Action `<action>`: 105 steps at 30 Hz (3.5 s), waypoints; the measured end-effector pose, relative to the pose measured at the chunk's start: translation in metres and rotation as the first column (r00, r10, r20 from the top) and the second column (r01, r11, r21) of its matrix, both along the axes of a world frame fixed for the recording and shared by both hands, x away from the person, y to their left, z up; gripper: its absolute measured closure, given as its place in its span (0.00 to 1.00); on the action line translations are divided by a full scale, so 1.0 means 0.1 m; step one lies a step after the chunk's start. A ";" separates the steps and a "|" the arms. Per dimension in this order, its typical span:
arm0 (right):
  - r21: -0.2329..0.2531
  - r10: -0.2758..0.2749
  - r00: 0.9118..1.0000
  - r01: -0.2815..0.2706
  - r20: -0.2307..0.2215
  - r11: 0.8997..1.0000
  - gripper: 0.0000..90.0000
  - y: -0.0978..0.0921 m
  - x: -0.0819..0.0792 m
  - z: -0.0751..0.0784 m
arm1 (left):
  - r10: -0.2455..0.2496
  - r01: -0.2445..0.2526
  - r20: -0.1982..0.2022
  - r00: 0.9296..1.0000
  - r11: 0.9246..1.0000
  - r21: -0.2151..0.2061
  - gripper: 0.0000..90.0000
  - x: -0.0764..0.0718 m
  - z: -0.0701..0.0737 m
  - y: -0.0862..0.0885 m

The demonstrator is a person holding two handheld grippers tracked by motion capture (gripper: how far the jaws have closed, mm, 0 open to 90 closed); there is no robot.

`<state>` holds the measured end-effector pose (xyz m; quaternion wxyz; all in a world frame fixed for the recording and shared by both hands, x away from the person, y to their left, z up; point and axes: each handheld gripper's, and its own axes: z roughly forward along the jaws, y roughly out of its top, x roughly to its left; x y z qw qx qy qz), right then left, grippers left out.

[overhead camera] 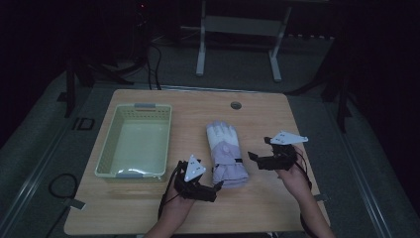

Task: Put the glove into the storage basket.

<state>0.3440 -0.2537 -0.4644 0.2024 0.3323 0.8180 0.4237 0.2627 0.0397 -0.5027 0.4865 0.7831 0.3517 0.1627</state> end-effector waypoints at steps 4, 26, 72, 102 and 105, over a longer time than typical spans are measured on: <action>0.009 0.012 0.996 -0.012 0.089 1.000 0.16 0.04 0.00 -0.01 | 0.006 -0.006 -0.021 1.000 1.000 0.016 0.00 0.11 0.04 -0.09; 0.080 -0.044 0.996 0.050 -0.079 0.996 0.26 0.33 0.30 -0.27 | 0.127 -0.123 -0.200 0.972 0.992 0.030 0.17 0.49 -0.10 -0.21; 0.121 -0.030 0.939 0.076 -0.341 0.990 0.89 0.51 0.34 -0.36 | -0.025 0.040 -0.405 0.914 0.999 0.029 0.82 0.63 -0.06 -0.10; 0.111 -0.040 0.974 0.066 -0.222 0.992 0.89 1.44 0.36 0.39 | 0.050 -0.021 -0.380 0.924 0.997 0.078 0.82 0.69 0.67 0.73; 0.115 -0.034 0.975 0.061 -0.220 0.991 0.89 1.52 0.36 0.42 | 0.058 -0.025 -0.377 0.924 0.995 0.092 0.82 0.69 0.71 0.80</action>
